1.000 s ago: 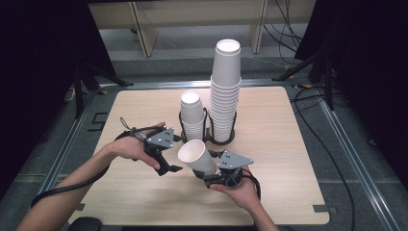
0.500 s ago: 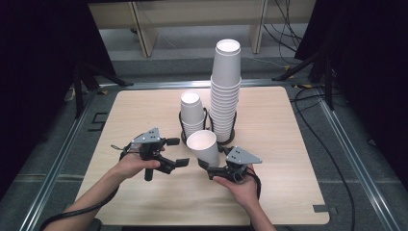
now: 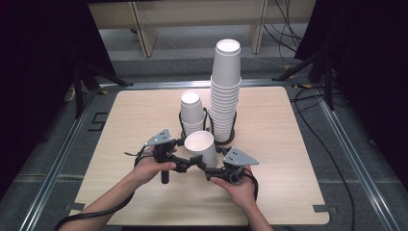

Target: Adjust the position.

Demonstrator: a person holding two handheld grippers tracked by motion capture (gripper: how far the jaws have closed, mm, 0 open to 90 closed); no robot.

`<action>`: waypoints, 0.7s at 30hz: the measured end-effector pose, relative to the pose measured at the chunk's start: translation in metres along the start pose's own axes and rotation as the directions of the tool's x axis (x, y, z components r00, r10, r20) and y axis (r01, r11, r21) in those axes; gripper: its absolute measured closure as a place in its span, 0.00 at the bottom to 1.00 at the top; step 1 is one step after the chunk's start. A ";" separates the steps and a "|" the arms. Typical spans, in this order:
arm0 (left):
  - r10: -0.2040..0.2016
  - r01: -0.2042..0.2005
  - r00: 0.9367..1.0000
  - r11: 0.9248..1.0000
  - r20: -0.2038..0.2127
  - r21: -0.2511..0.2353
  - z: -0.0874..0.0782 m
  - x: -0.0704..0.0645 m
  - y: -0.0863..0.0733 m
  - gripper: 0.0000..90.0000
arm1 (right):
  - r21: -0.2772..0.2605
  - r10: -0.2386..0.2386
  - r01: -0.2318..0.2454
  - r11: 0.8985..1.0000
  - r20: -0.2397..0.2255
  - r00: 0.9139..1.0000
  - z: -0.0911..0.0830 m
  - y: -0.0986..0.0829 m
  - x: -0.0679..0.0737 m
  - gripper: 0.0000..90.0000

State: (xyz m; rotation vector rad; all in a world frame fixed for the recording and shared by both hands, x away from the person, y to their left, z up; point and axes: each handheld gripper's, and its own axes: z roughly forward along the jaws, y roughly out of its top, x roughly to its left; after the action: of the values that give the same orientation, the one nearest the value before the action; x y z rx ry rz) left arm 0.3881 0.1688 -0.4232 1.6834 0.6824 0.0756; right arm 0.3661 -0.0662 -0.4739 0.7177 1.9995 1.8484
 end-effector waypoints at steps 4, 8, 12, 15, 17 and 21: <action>-0.006 0.006 1.000 1.000 -0.005 -0.002 0.008 0.000 -0.001 0.02 | 0.011 0.003 -0.003 1.000 -0.011 1.000 0.002 0.000 0.004 0.24; 0.001 -0.001 1.000 1.000 0.006 -0.013 0.013 -0.001 0.001 0.06 | 0.037 -0.014 0.014 0.999 -0.002 1.000 0.003 -0.002 0.006 0.24; 0.052 -0.052 0.999 0.999 0.007 -0.009 0.015 -0.001 -0.001 0.10 | 0.054 -0.029 0.028 0.998 0.005 1.000 0.004 -0.002 0.005 0.21; 0.091 -0.091 0.996 0.996 0.004 0.006 0.016 -0.002 -0.002 0.12 | 0.103 -0.028 0.025 0.994 0.027 0.999 0.003 -0.001 0.006 0.20; 0.129 -0.129 0.992 0.992 -0.004 0.009 0.018 -0.002 -0.003 0.14 | 0.124 -0.029 0.025 0.992 0.029 0.999 0.003 -0.001 0.005 0.19; 0.156 -0.156 0.987 0.988 -0.035 0.006 0.022 -0.001 -0.003 0.14 | 0.142 -0.031 0.025 0.989 0.036 0.999 0.001 -0.003 0.006 0.16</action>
State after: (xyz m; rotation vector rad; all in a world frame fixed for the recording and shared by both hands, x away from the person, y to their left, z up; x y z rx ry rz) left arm 0.3948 0.1494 -0.4311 1.7398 0.5760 0.2164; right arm 0.3611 -0.0621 -0.4762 0.7537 2.1219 1.6771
